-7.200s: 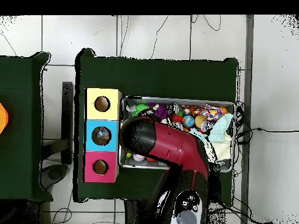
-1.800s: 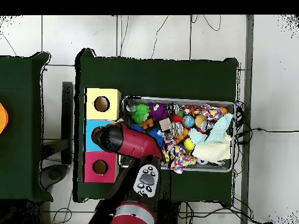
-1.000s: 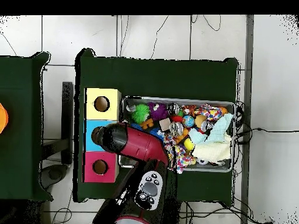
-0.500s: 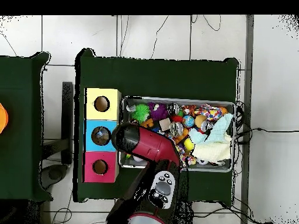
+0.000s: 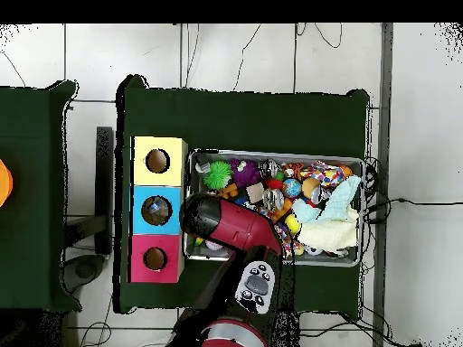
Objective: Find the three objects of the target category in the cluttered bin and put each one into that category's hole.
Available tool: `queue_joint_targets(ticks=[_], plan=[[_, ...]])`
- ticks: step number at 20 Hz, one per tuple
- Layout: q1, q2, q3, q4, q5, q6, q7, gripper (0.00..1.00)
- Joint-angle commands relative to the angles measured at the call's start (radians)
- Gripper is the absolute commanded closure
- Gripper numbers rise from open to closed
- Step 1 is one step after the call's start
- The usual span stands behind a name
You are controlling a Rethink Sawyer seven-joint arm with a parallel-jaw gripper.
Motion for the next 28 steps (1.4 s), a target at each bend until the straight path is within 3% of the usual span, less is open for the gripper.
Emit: queue_joint_targets(ticks=[1, 28], plan=[[-0.020, 0.042, 0.110, 0.057, -0.021, -0.071, 0.096, 0.00], [0.008, 0.056, 0.149, 0.058, 0.024, -0.089, 0.147, 0.00]])
